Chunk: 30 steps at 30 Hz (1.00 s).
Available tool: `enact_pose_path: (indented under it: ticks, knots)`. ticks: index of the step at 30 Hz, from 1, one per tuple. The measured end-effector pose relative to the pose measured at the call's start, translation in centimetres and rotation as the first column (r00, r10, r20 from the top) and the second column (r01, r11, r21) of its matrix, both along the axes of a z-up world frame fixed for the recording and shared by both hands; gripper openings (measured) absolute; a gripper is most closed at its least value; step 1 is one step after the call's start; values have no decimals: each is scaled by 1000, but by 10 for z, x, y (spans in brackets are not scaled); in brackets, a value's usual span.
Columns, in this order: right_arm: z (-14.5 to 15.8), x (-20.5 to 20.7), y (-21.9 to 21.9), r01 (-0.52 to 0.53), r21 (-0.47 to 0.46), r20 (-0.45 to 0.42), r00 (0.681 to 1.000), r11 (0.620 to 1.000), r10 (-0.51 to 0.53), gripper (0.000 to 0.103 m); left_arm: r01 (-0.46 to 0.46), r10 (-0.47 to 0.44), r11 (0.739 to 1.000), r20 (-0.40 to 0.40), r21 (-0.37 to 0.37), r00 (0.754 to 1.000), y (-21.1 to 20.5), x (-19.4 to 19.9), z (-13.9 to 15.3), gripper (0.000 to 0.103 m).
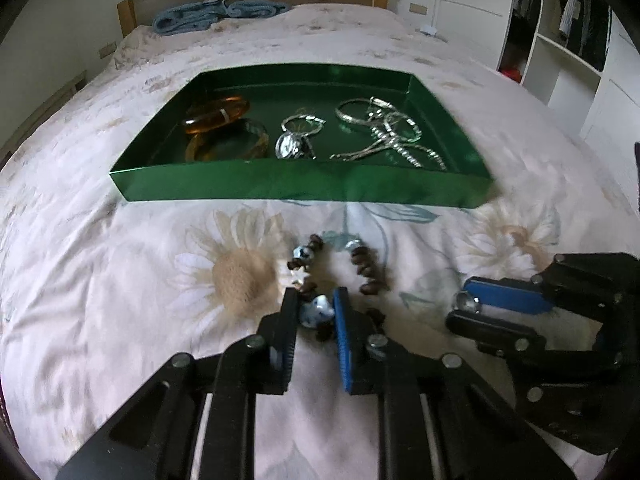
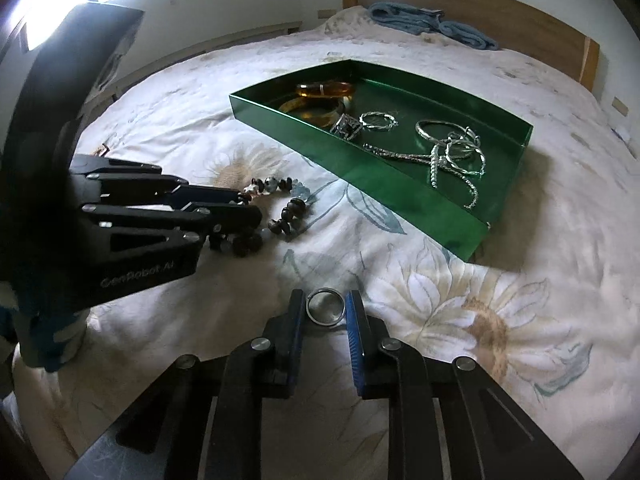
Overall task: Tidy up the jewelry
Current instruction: 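Grasp the beaded bracelet with the left tool while the right tool grasps the silver ring, then carry the bracelet and ring into the green tray and open both tools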
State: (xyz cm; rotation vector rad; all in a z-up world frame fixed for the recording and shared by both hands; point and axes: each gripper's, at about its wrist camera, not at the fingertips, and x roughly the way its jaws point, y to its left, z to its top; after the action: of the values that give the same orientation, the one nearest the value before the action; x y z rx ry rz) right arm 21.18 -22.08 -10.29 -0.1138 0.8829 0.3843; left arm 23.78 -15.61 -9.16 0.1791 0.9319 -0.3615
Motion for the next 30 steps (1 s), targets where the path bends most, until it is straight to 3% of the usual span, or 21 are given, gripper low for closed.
enact_pose_path:
  ticks: [15, 30]
  knots:
    - [26, -47, 4, 69, 19, 21, 997, 997, -69, 20, 2, 3, 997, 55, -76, 998, 34, -47, 39, 16]
    - [61, -69, 41, 60, -12, 90, 994, 998, -58, 20, -6, 24, 988, 112, -155, 993, 77, -68, 67, 16]
